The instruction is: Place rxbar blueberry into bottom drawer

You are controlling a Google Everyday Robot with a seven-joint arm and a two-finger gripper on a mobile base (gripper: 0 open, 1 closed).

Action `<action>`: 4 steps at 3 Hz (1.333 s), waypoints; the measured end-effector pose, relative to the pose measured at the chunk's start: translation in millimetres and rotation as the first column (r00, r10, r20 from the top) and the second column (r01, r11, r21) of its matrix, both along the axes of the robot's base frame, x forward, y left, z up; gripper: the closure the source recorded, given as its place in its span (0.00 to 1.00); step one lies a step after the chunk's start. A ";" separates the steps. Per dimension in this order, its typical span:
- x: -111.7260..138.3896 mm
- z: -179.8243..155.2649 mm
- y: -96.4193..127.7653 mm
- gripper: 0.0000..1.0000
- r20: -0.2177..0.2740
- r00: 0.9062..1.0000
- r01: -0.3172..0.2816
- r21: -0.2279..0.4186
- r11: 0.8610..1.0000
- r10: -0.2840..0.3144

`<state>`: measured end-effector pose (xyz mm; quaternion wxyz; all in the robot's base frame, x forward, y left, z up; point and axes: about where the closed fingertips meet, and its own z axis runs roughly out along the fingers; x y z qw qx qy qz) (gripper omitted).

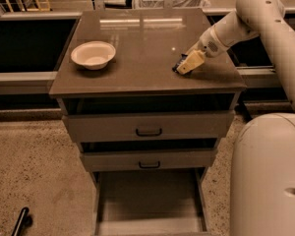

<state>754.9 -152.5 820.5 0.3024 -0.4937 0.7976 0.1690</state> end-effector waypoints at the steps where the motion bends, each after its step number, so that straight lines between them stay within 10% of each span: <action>1: -16.3 13.0 4.3 1.00 0.060 0.995 -0.079 0.047 0.996 0.076; 3: -114.2 51.6 -4.8 1.00 0.116 0.974 -0.191 -0.051 0.980 0.196; 4: -163.1 22.0 -14.3 1.00 -0.053 0.984 -0.175 -0.100 0.979 0.170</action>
Offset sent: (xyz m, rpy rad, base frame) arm -0.1437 -0.0105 0.0742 0.0155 -0.2148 0.2747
